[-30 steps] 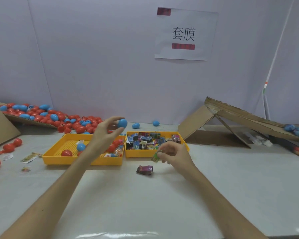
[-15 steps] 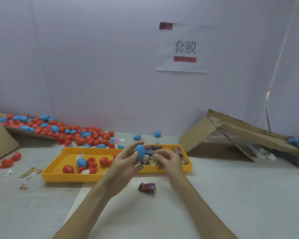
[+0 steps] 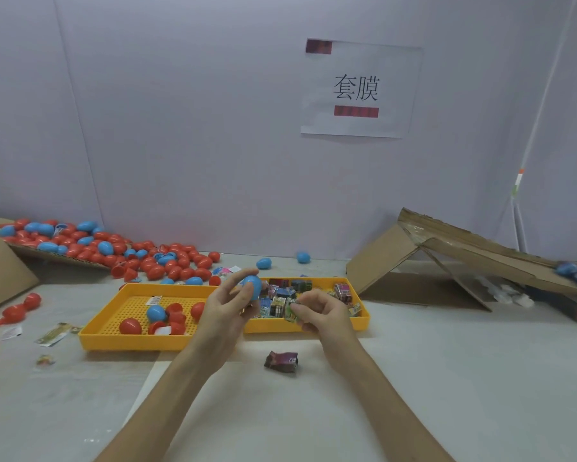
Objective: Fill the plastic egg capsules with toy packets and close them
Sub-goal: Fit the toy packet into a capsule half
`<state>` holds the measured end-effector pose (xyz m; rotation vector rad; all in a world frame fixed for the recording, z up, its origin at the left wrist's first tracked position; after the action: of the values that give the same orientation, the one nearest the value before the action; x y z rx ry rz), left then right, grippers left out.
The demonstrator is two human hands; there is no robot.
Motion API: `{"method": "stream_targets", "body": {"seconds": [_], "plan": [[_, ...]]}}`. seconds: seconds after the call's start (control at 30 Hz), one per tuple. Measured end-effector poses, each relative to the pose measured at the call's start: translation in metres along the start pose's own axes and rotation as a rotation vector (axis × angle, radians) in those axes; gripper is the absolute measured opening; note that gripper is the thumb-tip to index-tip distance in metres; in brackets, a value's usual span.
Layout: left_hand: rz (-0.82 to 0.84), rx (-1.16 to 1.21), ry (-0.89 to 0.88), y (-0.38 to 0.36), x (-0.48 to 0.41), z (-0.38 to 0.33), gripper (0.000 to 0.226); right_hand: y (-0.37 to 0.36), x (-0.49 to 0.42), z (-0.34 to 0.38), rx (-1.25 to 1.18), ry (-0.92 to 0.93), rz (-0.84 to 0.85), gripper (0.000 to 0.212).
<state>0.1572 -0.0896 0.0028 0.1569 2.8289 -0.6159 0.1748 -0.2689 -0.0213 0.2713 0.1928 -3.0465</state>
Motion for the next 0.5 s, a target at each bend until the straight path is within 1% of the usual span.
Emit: {"method": "stream_targets", "body": {"seconds": [0.1, 0.2, 0.33, 0.4, 0.5], "plan": [[-0.010, -0.009, 0.020, 0.006, 0.000, 0.003, 0.023, 0.001, 0.001, -0.001, -0.042, -0.026, -0.013, 0.020], [0.030, -0.041, 0.045, 0.001, 0.001, 0.006, 0.028, 0.000, 0.003, 0.000, -0.086, -0.030, -0.018, 0.017], [0.041, -0.054, 0.021, -0.002, 0.002, 0.004, 0.028, -0.007, 0.004, 0.007, -0.124, 0.011, 0.017, 0.029], [0.026, -0.058, 0.012, -0.001, 0.002, 0.002, 0.028, -0.011, 0.005, 0.011, -0.139, 0.032, 0.040, 0.031], [0.021, -0.107, 0.035, -0.002, 0.004, 0.005, 0.022, -0.017, 0.008, 0.017, -0.120, 0.070, 0.070, 0.033]]}}
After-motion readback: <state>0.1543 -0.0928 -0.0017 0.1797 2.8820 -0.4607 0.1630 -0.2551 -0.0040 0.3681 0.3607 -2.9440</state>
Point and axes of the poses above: each hand's wrist, its own x-axis away from the middle knuckle, its own y-axis out of the back of the hand, z = x × y, the point moved 10 cm from there along -x, towards the middle knuckle, and after that the axes turned 1 degree about -y, right-handed, at the moved point
